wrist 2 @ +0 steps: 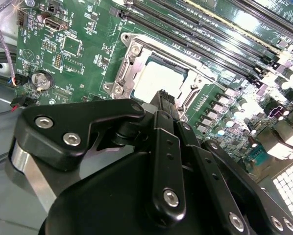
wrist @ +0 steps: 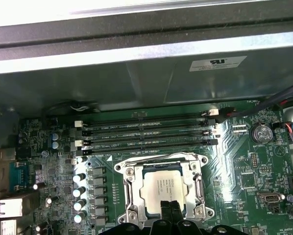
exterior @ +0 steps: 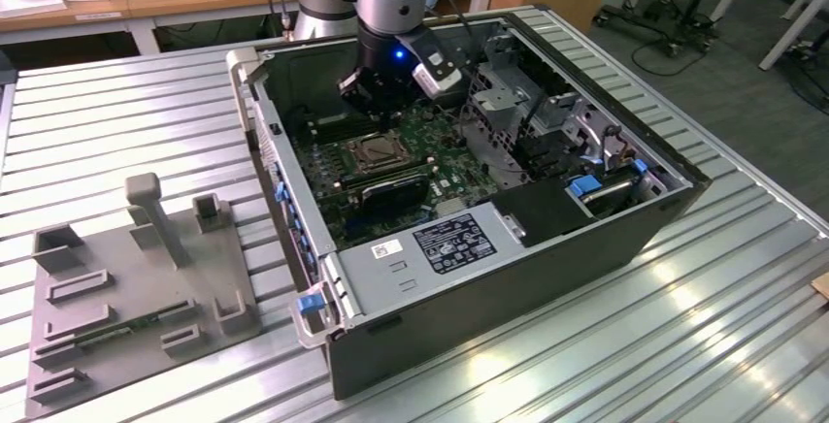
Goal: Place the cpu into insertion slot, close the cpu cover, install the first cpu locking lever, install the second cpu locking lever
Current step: 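Install the second cpu locking lever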
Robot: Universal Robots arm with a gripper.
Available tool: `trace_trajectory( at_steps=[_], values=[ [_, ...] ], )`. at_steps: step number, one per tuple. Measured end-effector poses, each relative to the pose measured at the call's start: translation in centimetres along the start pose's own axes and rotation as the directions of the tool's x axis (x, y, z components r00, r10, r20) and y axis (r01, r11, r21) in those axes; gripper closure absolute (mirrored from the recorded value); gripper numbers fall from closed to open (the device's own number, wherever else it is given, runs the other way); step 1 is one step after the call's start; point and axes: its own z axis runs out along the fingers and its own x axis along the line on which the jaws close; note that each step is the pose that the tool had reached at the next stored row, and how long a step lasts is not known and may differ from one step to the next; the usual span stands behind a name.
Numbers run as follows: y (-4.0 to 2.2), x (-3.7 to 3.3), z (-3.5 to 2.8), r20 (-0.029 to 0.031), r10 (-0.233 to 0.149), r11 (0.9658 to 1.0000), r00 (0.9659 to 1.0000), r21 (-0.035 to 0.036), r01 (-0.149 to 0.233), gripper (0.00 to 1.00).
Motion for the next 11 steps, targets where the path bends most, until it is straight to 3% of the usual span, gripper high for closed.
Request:
trace_trajectory(
  at_steps=[11],
  values=[
    [-0.54, -0.06, -0.05, 0.0000, 0.000, 1.0000, 1.0000, 0.0000, 0.000, 0.89]
  ],
)
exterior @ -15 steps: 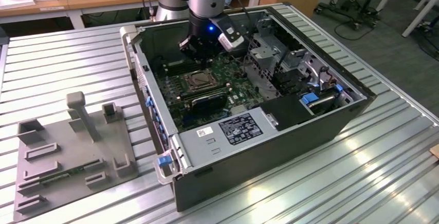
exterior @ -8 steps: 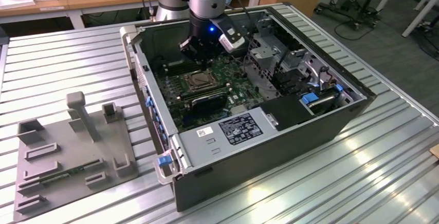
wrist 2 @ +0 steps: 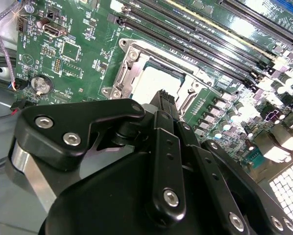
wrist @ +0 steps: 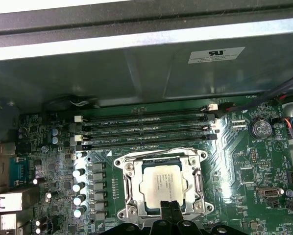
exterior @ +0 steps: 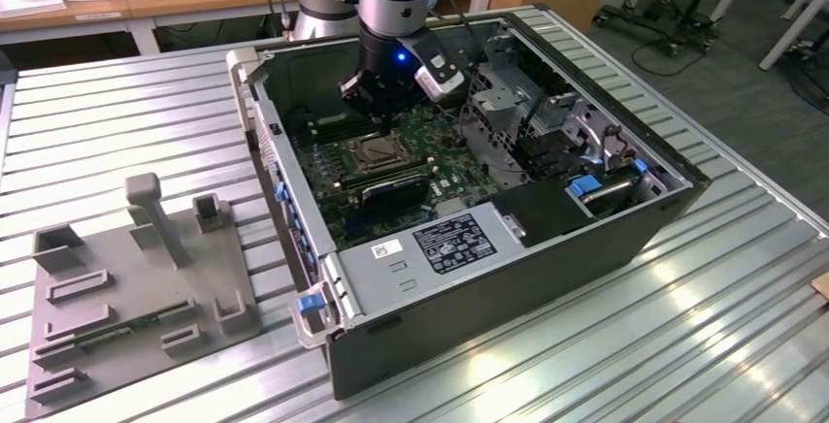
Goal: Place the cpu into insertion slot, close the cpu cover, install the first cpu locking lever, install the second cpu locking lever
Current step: 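Install the second cpu locking lever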
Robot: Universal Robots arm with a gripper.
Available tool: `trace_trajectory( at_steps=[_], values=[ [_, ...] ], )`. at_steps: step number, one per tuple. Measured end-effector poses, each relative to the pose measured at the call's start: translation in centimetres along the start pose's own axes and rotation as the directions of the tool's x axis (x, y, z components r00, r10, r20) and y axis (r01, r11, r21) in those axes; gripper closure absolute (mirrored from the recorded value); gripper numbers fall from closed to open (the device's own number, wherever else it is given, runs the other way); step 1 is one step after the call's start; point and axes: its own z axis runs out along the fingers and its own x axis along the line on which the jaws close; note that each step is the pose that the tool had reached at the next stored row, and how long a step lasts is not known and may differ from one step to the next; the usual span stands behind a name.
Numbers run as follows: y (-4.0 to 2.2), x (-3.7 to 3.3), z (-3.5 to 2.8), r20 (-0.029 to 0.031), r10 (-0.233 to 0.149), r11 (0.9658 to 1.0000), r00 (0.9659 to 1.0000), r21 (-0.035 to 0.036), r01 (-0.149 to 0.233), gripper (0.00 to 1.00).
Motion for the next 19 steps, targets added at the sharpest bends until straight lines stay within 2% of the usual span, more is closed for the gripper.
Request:
trace_trajectory(
  at_steps=[14, 19],
  values=[
    [-0.66, -0.06, -0.06, 0.0001, 0.000, 1.0000, 1.0000, 0.0012, 0.000, 0.89],
    [-0.67, -0.07, -0.06, 0.0002, 0.000, 1.0000, 1.0000, 0.0016, 0.000, 0.89]
  ],
)
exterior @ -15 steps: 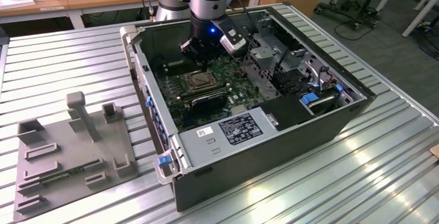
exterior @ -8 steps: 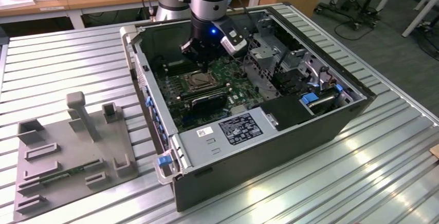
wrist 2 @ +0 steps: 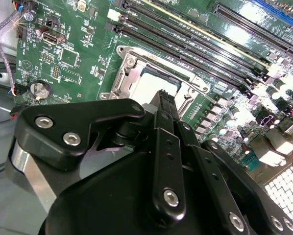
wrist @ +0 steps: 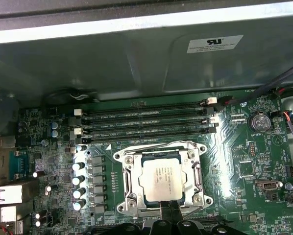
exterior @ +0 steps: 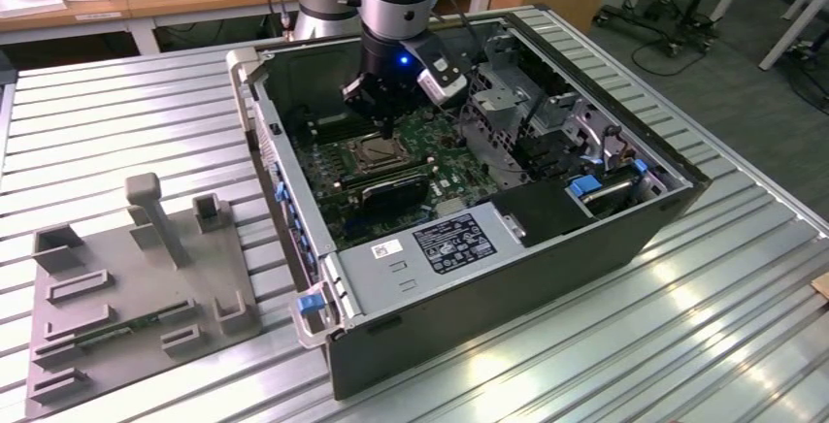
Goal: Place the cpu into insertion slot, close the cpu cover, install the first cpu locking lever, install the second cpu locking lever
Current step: 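Install the second cpu locking lever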
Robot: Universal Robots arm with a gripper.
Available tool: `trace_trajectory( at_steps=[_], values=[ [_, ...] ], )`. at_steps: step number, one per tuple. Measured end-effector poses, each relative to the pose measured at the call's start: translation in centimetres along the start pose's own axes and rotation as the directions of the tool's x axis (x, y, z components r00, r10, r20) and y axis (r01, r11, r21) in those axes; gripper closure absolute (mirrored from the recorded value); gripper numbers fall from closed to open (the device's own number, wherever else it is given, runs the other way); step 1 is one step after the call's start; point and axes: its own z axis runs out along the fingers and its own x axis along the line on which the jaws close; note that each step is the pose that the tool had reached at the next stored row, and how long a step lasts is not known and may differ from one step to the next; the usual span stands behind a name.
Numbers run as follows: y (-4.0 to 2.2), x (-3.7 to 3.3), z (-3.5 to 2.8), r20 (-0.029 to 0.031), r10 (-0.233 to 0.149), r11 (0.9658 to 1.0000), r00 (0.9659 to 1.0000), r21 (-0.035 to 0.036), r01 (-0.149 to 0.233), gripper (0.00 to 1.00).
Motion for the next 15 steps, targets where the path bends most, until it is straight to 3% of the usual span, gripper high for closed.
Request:
trace_trajectory(
  at_steps=[15],
  values=[
    [-0.43, -0.04, -0.04, 0.0000, 0.000, 1.0000, 1.0000, 0.0001, 0.000, 0.89]
  ],
)
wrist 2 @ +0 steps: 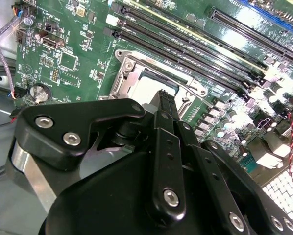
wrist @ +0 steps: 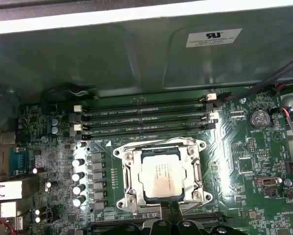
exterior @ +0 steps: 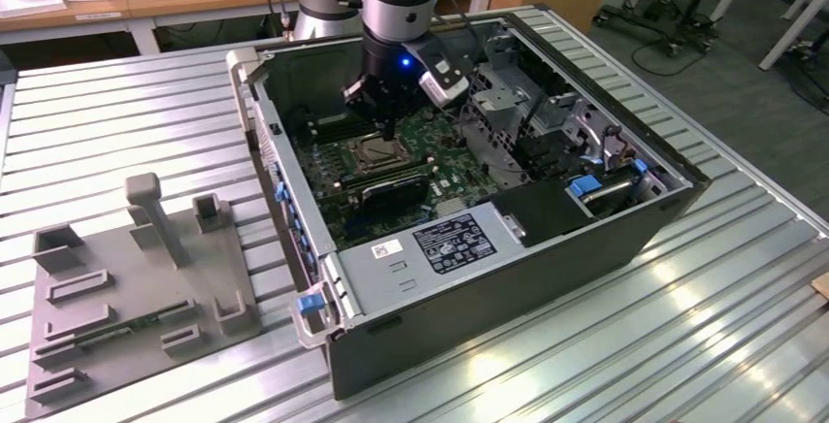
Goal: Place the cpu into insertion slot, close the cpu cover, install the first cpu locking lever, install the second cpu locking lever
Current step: 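Install the second cpu locking lever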
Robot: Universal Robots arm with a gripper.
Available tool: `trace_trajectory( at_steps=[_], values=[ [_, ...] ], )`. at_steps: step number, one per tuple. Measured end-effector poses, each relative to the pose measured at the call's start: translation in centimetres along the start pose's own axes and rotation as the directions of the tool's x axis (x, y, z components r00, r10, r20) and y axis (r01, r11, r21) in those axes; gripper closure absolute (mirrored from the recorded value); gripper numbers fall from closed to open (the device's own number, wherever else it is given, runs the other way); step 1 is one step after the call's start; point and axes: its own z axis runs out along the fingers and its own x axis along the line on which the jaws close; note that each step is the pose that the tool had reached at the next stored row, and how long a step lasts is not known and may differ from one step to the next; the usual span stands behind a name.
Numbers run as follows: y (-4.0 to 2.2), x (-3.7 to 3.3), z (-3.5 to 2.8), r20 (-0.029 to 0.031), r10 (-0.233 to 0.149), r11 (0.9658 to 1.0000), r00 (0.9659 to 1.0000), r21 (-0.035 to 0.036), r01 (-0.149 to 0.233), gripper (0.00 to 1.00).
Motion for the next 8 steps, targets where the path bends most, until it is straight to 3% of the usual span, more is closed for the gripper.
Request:
trace_trajectory(
  at_steps=[8],
  values=[
    [-0.30, -0.03, -0.03, 0.0000, 0.000, 1.0000, 1.0000, 0.0000, 0.000, 0.89]
  ],
)
